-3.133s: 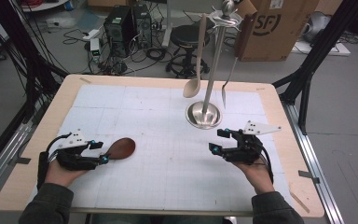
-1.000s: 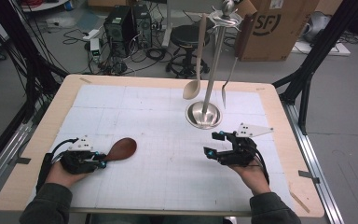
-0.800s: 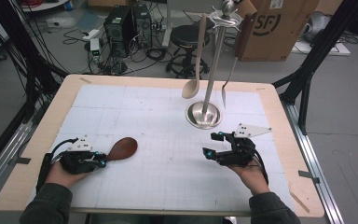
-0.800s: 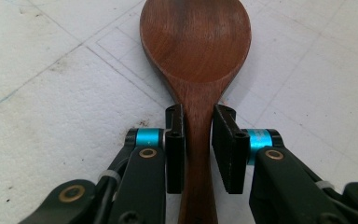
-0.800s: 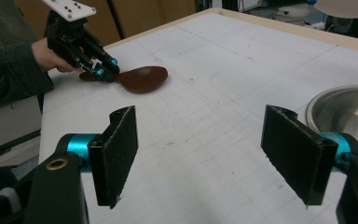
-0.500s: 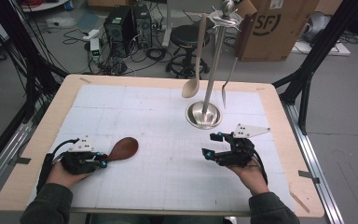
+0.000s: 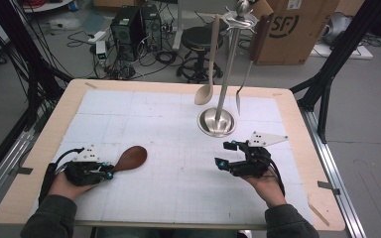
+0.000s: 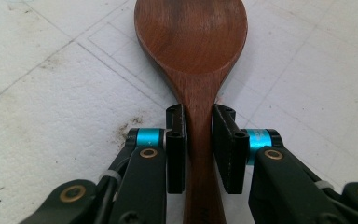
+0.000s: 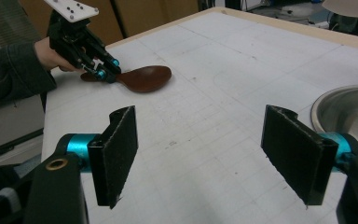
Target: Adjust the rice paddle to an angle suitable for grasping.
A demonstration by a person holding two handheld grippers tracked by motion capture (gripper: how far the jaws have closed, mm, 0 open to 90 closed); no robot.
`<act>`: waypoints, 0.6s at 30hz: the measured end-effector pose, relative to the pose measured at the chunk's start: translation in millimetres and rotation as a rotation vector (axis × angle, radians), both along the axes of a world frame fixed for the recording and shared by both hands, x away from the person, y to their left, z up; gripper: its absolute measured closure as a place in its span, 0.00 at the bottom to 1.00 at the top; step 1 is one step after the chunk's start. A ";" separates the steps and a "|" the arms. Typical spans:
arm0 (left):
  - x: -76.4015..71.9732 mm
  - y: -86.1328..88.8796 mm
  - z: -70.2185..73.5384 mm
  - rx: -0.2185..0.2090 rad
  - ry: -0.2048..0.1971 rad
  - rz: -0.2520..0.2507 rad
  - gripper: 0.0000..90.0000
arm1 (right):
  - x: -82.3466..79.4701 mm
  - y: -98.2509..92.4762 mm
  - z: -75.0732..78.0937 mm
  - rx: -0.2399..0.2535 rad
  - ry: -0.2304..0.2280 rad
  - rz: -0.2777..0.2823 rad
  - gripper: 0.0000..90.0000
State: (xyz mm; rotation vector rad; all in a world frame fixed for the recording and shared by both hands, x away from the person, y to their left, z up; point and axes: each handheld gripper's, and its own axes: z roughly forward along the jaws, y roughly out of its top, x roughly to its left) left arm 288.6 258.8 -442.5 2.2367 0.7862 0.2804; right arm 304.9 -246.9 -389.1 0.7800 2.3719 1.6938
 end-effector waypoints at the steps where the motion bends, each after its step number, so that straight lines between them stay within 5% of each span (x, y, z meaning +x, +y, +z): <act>1: 0.2 0.0 0.1 -0.001 -0.002 -0.003 0.84 | 0.1 0.2 0.0 0.001 0.000 0.002 0.30; 18: -0.9 -16.7 1.9 -0.015 -0.011 -0.041 0.87 | 0.9 3.8 -2.2 -0.016 0.006 0.005 0.30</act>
